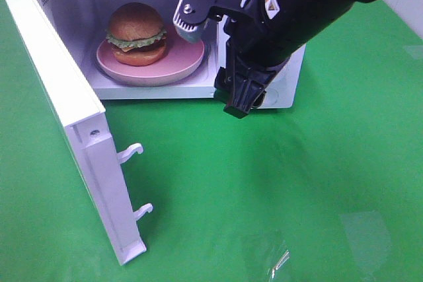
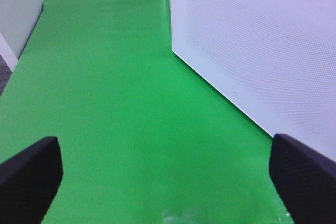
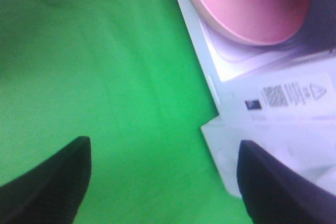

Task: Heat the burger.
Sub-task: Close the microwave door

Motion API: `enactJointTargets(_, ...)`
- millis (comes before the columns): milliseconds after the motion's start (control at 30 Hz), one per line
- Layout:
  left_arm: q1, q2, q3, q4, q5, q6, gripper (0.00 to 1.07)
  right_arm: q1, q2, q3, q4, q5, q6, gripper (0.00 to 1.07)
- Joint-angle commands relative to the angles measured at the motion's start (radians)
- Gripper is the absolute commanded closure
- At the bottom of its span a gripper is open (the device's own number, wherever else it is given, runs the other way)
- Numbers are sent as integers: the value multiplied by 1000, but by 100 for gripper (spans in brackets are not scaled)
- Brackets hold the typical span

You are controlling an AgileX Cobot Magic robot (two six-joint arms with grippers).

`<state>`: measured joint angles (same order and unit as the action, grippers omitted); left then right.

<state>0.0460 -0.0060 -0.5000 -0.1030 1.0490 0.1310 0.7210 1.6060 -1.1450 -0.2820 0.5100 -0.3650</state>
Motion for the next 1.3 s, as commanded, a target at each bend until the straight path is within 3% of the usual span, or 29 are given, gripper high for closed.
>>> enactJointTargets(33,-3,-17,3,-2,-13,1,4,2,-47,21,23,50,113,31)
enactJointTargets(200,-3,-17,3,-2,-13,1,4,2,-146,25,86,187,300,31)
enactJointTargets(300,-3,-17,3,-2,-13,1,4,2,-198,25,95,319,322,31)
enactJointTargets(533,-3,-17,3,-2,-13,1,4,2,-273,33,141,415,357,31)
enactJointTargets(1300,-3,-17,3,-2,-13,1,4,-1,-731,386,142,508,418,31)
